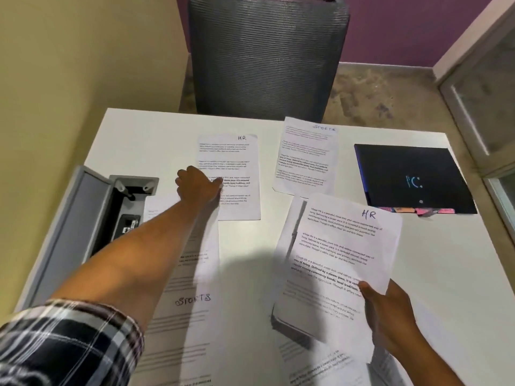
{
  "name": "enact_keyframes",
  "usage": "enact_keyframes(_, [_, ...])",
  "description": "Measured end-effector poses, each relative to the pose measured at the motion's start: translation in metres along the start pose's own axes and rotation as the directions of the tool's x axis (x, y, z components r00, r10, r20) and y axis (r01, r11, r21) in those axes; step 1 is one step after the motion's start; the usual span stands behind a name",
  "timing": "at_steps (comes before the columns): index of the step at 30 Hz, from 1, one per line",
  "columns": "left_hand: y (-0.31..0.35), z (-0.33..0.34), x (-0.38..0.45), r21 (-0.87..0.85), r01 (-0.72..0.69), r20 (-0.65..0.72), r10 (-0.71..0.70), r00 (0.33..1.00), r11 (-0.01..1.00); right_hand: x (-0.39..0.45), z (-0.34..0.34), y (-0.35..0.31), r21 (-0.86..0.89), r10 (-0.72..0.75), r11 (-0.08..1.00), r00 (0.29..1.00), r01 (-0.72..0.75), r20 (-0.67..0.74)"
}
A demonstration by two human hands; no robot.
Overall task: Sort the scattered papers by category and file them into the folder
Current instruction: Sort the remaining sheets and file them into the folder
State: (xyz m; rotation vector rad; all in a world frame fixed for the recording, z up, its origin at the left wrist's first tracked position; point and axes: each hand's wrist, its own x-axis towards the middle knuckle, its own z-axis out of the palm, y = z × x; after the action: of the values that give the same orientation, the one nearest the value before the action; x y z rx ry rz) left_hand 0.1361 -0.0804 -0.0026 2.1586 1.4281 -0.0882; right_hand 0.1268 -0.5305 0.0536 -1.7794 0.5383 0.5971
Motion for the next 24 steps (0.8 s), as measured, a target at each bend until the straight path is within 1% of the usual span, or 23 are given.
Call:
enact_keyframes(2, [0.003,0.002,0.011,0.042,0.038,0.023,-0.039,0.999,0.998,0.001,0.005,-0.004,0.006,0.002,1.0,1.0,-0.002,0.018])
enact_keyframes(5, [0.004,0.008,0.027,0.124,0.071,0.034,-0.075,0.997,0.99,0.008,0.013,-0.009,-0.057,-0.013,0.998,0.999,0.011,-0.029])
enact_keyframes(7, [0.005,0.012,0.035,0.15,0.088,0.019,-0.092,0.996,0.985,0.01,0.019,-0.015,-0.101,-0.043,0.994,0.999,0.04,-0.028])
enact_keyframes(10, [0.008,0.018,0.044,0.097,0.103,0.028,-0.106,0.994,0.99,0.016,0.028,-0.021,-0.079,-0.079,0.994,0.997,0.079,-0.001])
enact_keyframes(15, [0.015,0.018,0.057,-0.013,0.138,0.082,-0.137,0.987,0.99,0.02,0.047,-0.026,0.006,-0.045,0.999,0.999,0.045,0.02])
enact_keyframes(18, [0.01,0.02,0.065,-0.053,0.091,0.086,-0.086,0.993,0.994,0.023,0.052,-0.025,0.037,-0.027,0.999,1.0,0.026,0.015])
enact_keyframes(21, [0.01,0.021,0.065,-0.068,0.058,0.066,-0.053,0.996,0.996,0.026,0.048,-0.027,0.054,-0.046,0.998,0.996,0.042,0.078])
enact_keyframes(23, [0.013,0.022,0.062,-0.076,0.048,0.039,-0.045,0.998,0.996,0.029,0.04,-0.026,0.023,-0.022,1.0,0.997,0.02,0.071])
enact_keyframes(24, [0.016,0.021,0.058,-0.059,0.043,0.023,-0.042,0.999,0.997,0.028,0.038,-0.027,0.035,-0.01,0.999,0.998,0.008,0.061])
